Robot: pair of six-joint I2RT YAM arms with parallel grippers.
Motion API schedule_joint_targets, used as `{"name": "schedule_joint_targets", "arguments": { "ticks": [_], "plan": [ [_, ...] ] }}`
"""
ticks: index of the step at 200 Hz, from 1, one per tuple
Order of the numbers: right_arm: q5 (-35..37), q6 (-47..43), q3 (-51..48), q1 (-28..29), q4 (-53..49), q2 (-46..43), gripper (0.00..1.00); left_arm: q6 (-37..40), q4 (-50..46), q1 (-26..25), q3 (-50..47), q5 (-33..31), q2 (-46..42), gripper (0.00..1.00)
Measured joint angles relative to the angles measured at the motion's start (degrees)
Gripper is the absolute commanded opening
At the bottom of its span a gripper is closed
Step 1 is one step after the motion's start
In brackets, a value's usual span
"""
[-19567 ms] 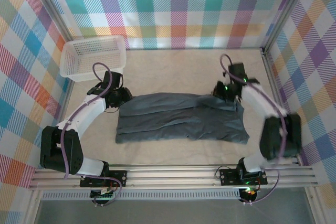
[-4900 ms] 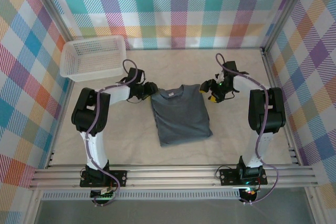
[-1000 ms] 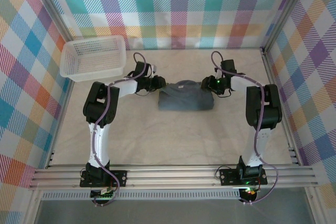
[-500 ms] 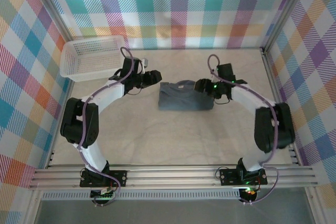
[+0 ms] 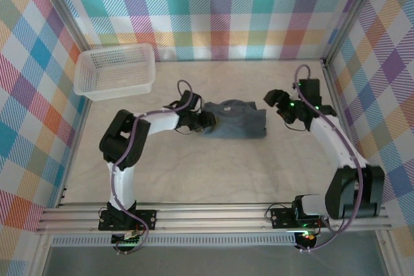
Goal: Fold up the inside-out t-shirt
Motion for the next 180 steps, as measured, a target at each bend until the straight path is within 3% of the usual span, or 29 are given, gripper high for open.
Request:
{"name": "schedule_joint_targets", "arguments": {
  "ticks": [35, 81, 104, 120, 134, 161, 180],
  "plan": [
    [0.26, 8.87, -9.99, -4.90, -5.03, -2.67, 0.77, -5.62, 3.76, -7.87, 13.92, -0.50, 10.58, 0.42],
    [-1.18, 11.85, -14.01, -14.91, -6.03, -1.99, 0.79, -10.03, 2.05, -13.40, 55.19, -2.12, 36.37, 0.52],
    [-1.27, 11.82, -10.32, -17.31, -5.44, 2.78, 0.79, -10.14, -2.99, -14.25, 69.57, -3.61, 43.60, 0.66],
    [-1.68, 11.65, -7.02, -18.05, -4.48, 7.50, 0.79, -7.91, -5.25, -14.25, 68.28, -5.01, 41.99, 0.75],
    [-1.97, 11.58, -4.90, -18.45, -2.60, 11.72, 0.75, -5.46, -4.92, -13.99, 58.73, -6.84, 35.58, 0.80],
    [-2.67, 11.85, -1.97, -18.64, 1.01, 19.45, 0.65, 0.48, -3.39, -12.11, 34.99, -10.40, 15.85, 0.81],
    [-3.43, 13.03, 0.90, -18.64, 3.80, 25.83, 0.57, 4.96, -2.12, -10.27, 23.65, -13.99, 1.36, 0.81]
  ]
}}
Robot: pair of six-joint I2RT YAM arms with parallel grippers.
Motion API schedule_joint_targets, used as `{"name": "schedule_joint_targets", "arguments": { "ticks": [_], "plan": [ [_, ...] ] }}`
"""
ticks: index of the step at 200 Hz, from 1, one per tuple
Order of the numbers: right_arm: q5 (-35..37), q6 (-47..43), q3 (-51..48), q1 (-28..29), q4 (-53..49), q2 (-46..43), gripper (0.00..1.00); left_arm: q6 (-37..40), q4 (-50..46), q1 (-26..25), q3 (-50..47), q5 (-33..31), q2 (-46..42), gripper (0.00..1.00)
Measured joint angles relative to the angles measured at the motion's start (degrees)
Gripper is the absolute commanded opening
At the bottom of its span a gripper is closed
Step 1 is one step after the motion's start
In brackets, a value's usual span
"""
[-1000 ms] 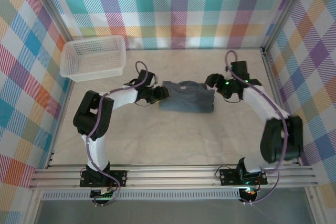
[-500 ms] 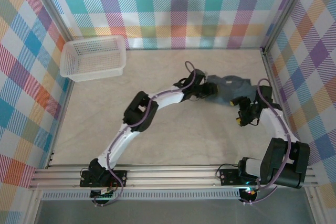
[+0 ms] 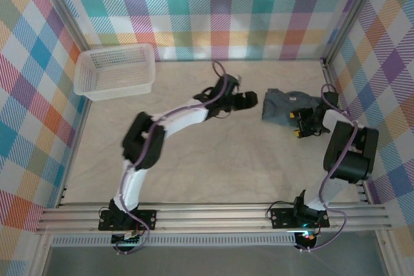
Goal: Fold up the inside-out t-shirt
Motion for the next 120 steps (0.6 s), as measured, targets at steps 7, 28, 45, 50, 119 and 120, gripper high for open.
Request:
{"name": "schedule_joint_targets", "arguments": {
  "ticks": [7, 28, 45, 50, 119, 120],
  "plan": [
    [-0.04, 0.33, 1.22, 0.04, 0.74, 2.29, 0.55, 1.79, 0.42, 0.59, -3.48, -1.84, -5.64, 0.80],
    [-0.02, 0.92, 6.08, 0.00, -1.66, 5.99, 0.51, 6.36, 1.79, 1.70, -13.20, -8.52, -21.38, 0.80],
    [1.03, 0.92, 13.16, -0.11, -1.25, 11.13, 0.51, 8.55, 2.16, 1.40, -20.57, -12.96, -30.82, 0.80],
    [1.22, 0.74, 15.50, -0.11, -0.94, 12.98, 0.50, 8.94, 1.97, 1.38, -22.75, -14.25, -33.18, 0.79],
    [2.32, -0.17, 52.33, 0.57, -7.93, 36.06, 0.56, 10.01, -2.73, 1.29, -44.13, -27.50, -46.42, 0.80],
    [2.38, -0.20, 52.87, 0.57, -8.00, 36.37, 0.56, 10.01, -2.75, 1.29, -44.24, -27.56, -46.49, 0.80]
  ]
}}
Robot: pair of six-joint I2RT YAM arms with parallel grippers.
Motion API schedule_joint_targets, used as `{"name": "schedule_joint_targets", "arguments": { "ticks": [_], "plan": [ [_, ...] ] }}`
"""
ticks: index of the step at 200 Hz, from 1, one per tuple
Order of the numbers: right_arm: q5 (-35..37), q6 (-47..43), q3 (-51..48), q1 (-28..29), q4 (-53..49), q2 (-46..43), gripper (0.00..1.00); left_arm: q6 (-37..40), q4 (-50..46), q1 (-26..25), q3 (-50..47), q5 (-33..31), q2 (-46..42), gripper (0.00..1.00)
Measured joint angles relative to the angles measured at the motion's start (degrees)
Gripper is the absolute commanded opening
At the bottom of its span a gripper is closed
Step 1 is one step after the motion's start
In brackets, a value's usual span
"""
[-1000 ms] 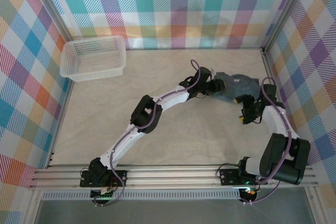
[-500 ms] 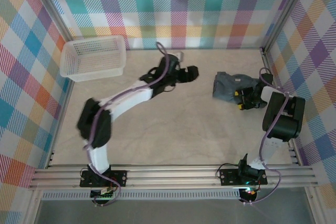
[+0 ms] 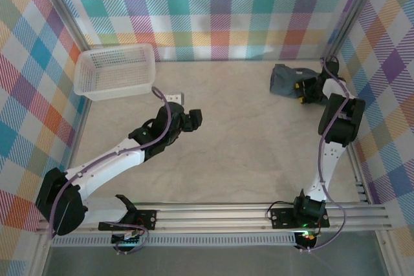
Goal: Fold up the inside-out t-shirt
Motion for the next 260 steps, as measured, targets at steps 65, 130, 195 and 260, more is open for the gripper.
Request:
{"name": "schedule_joint_targets", "arguments": {
  "ticks": [65, 130, 195, 260],
  "plan": [
    [1.42, -13.11, 22.56, 0.39, -9.01, 7.91, 0.66, 6.29, 3.21, 0.61, -7.30, -7.58, -9.94, 1.00],
    [3.61, -27.87, -45.33, 1.84, 6.47, -54.80, 0.91, 17.68, 10.38, 10.51, -20.17, -19.21, -19.45, 1.00],
    [19.76, -42.64, -85.68, 10.34, 34.49, -64.96, 0.99, 25.90, 34.18, 29.75, -28.20, -6.71, 1.05, 1.00],
    [18.05, -51.15, -88.00, 14.78, 68.30, -48.09, 1.00, 25.97, 49.53, 35.10, -27.17, 7.87, 20.15, 1.00]
  ]
}}
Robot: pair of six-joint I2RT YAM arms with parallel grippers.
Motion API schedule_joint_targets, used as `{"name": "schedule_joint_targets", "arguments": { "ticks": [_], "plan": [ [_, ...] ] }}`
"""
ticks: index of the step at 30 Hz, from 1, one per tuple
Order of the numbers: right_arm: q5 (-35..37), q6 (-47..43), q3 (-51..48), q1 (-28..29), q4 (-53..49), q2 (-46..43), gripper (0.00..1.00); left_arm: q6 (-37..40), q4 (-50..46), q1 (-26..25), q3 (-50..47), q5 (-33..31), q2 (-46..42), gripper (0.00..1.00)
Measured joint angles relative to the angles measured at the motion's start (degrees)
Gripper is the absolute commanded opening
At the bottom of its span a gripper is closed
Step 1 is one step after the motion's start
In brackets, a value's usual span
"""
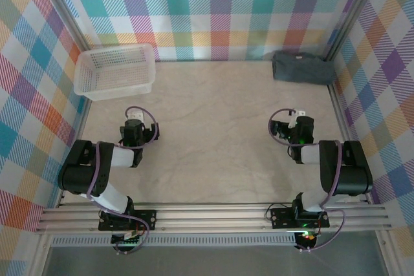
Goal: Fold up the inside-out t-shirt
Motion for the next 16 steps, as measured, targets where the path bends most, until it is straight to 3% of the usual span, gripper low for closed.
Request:
{"name": "schedule_joint_targets", "arguments": {
  "ticks": [16],
  "plan": [
    [-0.46, -2.89, 0.79, 0.66, 4.61, -0.02, 1.00, 0.00, 1.68, 0.63, 0.59, 3.72, -0.04, 1.00]
  ]
}}
